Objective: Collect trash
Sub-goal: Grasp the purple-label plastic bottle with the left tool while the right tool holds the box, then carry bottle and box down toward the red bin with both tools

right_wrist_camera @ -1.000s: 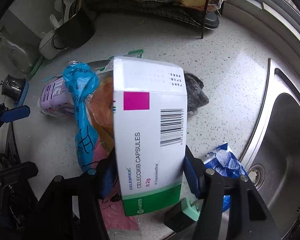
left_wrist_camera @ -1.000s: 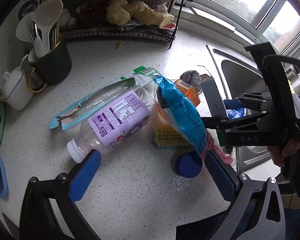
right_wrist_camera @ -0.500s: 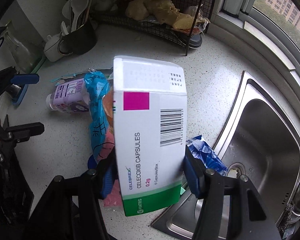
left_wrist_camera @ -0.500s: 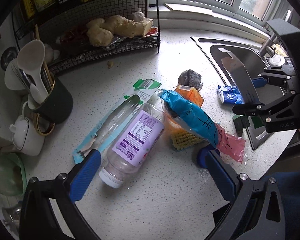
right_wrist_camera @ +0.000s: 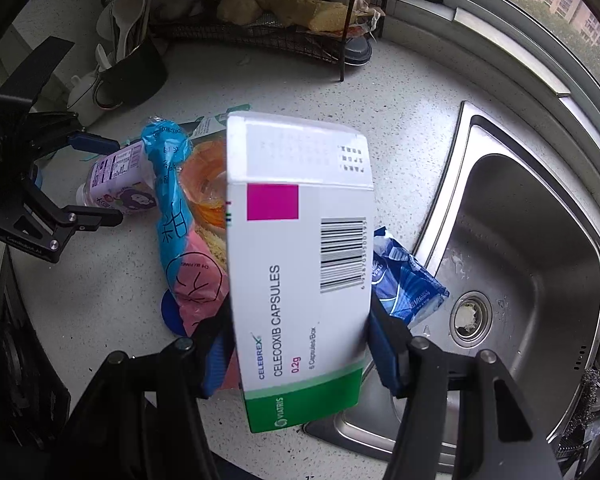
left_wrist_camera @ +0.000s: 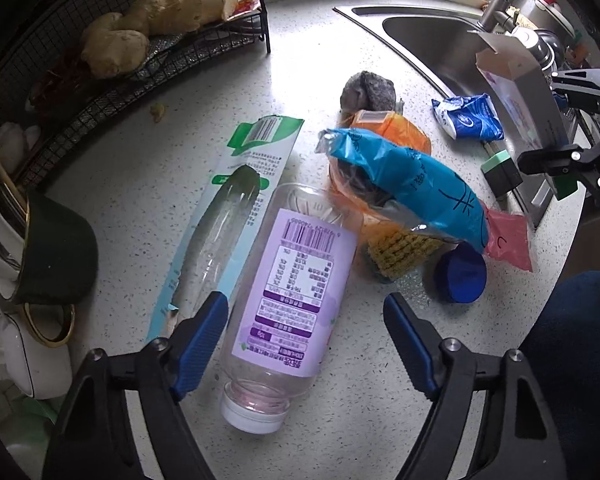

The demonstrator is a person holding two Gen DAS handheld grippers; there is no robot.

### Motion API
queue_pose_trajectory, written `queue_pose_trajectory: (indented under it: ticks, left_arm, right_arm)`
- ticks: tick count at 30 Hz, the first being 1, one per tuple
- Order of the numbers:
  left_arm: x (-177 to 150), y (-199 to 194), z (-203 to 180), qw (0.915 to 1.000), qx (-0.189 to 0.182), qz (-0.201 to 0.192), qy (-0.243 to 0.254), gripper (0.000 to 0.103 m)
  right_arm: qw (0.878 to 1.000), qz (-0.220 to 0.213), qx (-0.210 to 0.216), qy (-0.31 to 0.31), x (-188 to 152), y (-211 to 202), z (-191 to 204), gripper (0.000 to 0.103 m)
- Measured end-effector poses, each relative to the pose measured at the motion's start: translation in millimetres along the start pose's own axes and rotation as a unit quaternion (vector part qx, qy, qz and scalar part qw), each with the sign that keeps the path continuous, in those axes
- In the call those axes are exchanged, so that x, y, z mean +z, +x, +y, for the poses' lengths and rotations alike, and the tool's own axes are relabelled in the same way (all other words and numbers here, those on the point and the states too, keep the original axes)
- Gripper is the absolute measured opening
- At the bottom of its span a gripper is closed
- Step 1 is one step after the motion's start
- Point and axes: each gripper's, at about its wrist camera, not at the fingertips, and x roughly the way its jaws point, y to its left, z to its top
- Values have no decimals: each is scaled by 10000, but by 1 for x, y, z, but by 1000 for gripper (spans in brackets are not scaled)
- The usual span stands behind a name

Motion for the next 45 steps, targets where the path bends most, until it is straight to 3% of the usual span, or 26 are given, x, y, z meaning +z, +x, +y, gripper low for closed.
queue_pose_trajectory:
  ticks: [7,13,22,29,35,40,45]
  left_arm:
    - [0,19,-2,9994,78,256,242,52]
    - [0,35,-10,9985,235,383,323,52]
    - [-14,34,-20,9980,452,397,-218,51]
    - [-32,3,-49,9959,421,216,-770,51]
    - [-54,-36,-78,9903,717,81,-1188,51]
    - [-73,-72,-124,9872,805,-87,-1372,51]
    - [-71,-96,-176,9846,801,-299,-1528,51]
  right_arm:
    - [10000,36,-3,46,1,3,-1,57]
    - [9999,76,54,60,1,6,-1,57]
    - [9999,-31,135,-46,-5,-2,1,57]
    - [9991,-234,286,-224,-20,-19,6,57]
    - [9971,-443,408,-470,-36,-40,11,57]
    - [9953,-579,523,-570,-59,-53,10,57]
    - [9929,-674,617,-767,-89,-66,11,57]
